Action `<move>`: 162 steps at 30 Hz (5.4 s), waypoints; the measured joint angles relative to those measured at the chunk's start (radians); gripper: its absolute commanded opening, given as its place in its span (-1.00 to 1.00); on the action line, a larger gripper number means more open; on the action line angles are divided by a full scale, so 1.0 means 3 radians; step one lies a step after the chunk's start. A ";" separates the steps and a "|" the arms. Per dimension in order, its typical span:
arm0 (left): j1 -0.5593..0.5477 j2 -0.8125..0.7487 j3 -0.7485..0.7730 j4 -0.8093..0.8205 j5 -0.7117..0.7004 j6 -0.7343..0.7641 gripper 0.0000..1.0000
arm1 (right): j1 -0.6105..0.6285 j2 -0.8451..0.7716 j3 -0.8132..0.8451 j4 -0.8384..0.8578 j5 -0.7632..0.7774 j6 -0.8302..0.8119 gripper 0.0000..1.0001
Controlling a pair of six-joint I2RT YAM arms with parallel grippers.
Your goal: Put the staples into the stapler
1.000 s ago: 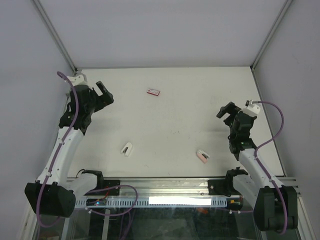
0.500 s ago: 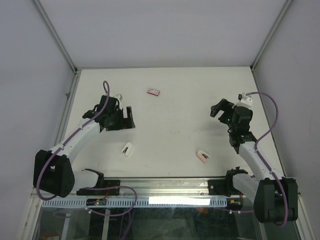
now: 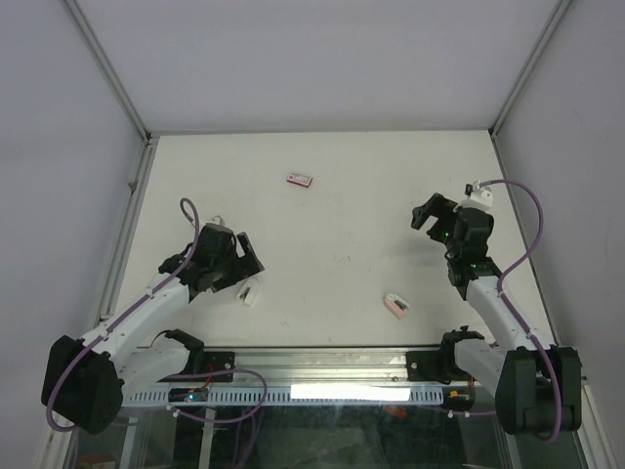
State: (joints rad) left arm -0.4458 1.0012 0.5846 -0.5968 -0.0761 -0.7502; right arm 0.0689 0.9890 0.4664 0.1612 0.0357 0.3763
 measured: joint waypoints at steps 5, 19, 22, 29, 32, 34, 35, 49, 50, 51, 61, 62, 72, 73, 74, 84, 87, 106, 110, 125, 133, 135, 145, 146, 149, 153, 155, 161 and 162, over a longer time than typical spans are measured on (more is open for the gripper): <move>-0.0220 0.0067 -0.0074 0.0079 -0.0114 -0.0225 0.70 | -0.0006 0.0000 0.0000 -0.0005 0.0001 -0.0001 0.99; -0.1118 0.0735 0.0132 -0.0169 -0.0744 -0.0514 0.44 | -0.0022 0.0000 0.0000 -0.0005 0.0001 -0.0001 0.99; -0.1204 0.0785 0.0174 -0.0253 -0.0871 -0.0580 0.33 | -0.0022 0.0000 0.0000 -0.0005 0.0001 -0.0001 0.99; -0.1222 0.0790 0.0191 -0.0318 -0.0997 -0.0624 0.08 | -0.0022 0.0014 0.0000 -0.0004 0.0000 -0.0001 0.99; -0.1222 0.0776 0.0189 -0.0328 -0.1021 -0.0645 0.01 | -0.0023 0.0014 0.0000 -0.0004 0.0000 -0.0001 0.99; -0.1222 0.0741 0.0187 -0.0333 -0.1036 -0.0668 -0.01 | -0.0023 0.0014 0.0000 -0.0004 -0.0006 -0.0001 0.99; -0.1222 0.0713 0.0181 -0.0333 -0.1040 -0.0679 -0.01 | -0.0023 0.0014 0.0000 -0.0004 -0.0010 -0.0001 0.99; -0.1222 0.0566 -0.0022 -0.0292 -0.1038 -0.0809 -0.33 | -0.0025 0.0014 0.0000 -0.0003 -0.0078 -0.0001 0.99; -0.1222 0.0566 -0.0022 -0.0280 -0.1035 -0.0813 -0.40 | -0.0025 0.0014 0.0000 -0.0003 -0.0081 -0.0001 0.99; -0.1222 0.0566 -0.0023 -0.0266 -0.1030 -0.0820 -0.50 | -0.0025 0.0014 0.0000 -0.0003 -0.0089 -0.0001 0.99; -0.1222 0.0556 0.0031 0.0318 -0.0739 -0.0853 -1.00 | 0.0071 0.0229 0.0305 -0.0095 -0.0703 0.0083 0.88; -0.1222 0.0556 0.0061 0.0450 -0.0679 -0.0853 -1.00 | 0.0150 0.0298 0.0407 -0.0141 -0.0799 0.0114 0.87; -0.1222 0.0530 -0.0062 0.2167 -0.0118 -0.0860 -1.00 | 0.1219 0.0590 0.0844 -0.0538 -0.1462 0.0649 0.85; -0.1222 0.0542 -0.0092 0.2290 -0.0086 -0.0877 -1.00 | 0.1280 0.0570 0.0827 -0.0586 -0.1470 0.0671 0.85; -0.1222 0.0562 -0.0122 0.2411 -0.0070 -0.0895 -1.00 | 0.1312 0.0543 0.0801 -0.0607 -0.1469 0.0674 0.84; -0.1222 0.0683 -0.0476 0.3143 0.0127 -0.1268 -1.00 | 0.1891 0.0090 0.0193 -0.0408 -0.1347 0.0697 0.63; -0.1222 0.0683 -0.0500 0.3213 0.0123 -0.1417 -1.00 | 0.2143 0.0104 0.0167 -0.0397 -0.1151 0.0694 0.60; -0.1214 0.0802 -0.0537 0.3363 0.0168 -0.1776 -1.00 | 0.2949 0.0749 0.0468 -0.0051 0.0139 0.0409 -0.17; -0.1213 0.0802 -0.0538 0.3363 0.0142 -0.1817 -1.00 | 0.2998 0.0866 0.0497 0.0011 0.0240 0.0357 -0.27; -0.1147 0.0804 -0.0543 0.3391 -0.0020 -0.1845 -0.81 | 0.3038 0.1005 0.0501 0.0112 0.0418 0.0195 -1.00; -0.1174 0.0958 -0.0585 0.3418 0.0005 -0.1789 -1.00 | 0.3026 0.1301 0.0501 0.0104 0.0492 0.0095 -0.98; -0.1172 0.1026 -0.0607 0.3408 0.0017 -0.1745 -1.00 | 0.3025 0.1326 0.0482 0.0122 0.0492 0.0104 -0.84; -0.1125 0.1535 -0.0534 0.3246 0.0289 -0.1288 -1.00 | 0.2963 0.0825 0.0314 0.0029 0.0568 0.0177 -0.26; -0.1125 0.1626 -0.0497 0.3232 0.0338 -0.1253 -1.00 | 0.2936 0.0769 0.0314 0.0014 0.0571 0.0181 -0.26; -0.1125 0.1776 -0.0376 0.3268 0.0450 -0.1150 -1.00 | 0.2841 0.0711 0.0314 -0.0015 0.0562 0.0234 -0.22; -0.1125 0.1876 -0.0291 0.3288 0.0524 -0.1029 -1.00 | 0.2646 0.0785 0.0337 -0.0156 0.0467 0.0417 -0.12; -0.1125 0.1881 -0.0287 0.3292 0.0537 -0.0989 -1.00 | 0.2546 0.0904 0.0406 -0.0252 0.0379 0.0546 -0.07; -0.1127 0.1837 -0.0415 0.3492 0.0577 -0.0787 -1.00 | 0.2304 0.1350 0.0655 -0.0322 -0.0024 0.0902 0.18; -0.1127 0.1812 -0.0450 0.3517 0.0593 -0.0752 -1.00 | 0.2289 0.1408 0.0673 -0.0310 -0.0086 0.0942 0.20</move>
State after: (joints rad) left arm -0.7837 1.5448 0.4496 0.4583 0.1017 -0.9756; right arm 0.7555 1.4113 0.6682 0.0681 0.0097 0.6590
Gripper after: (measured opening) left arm 0.270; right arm 0.563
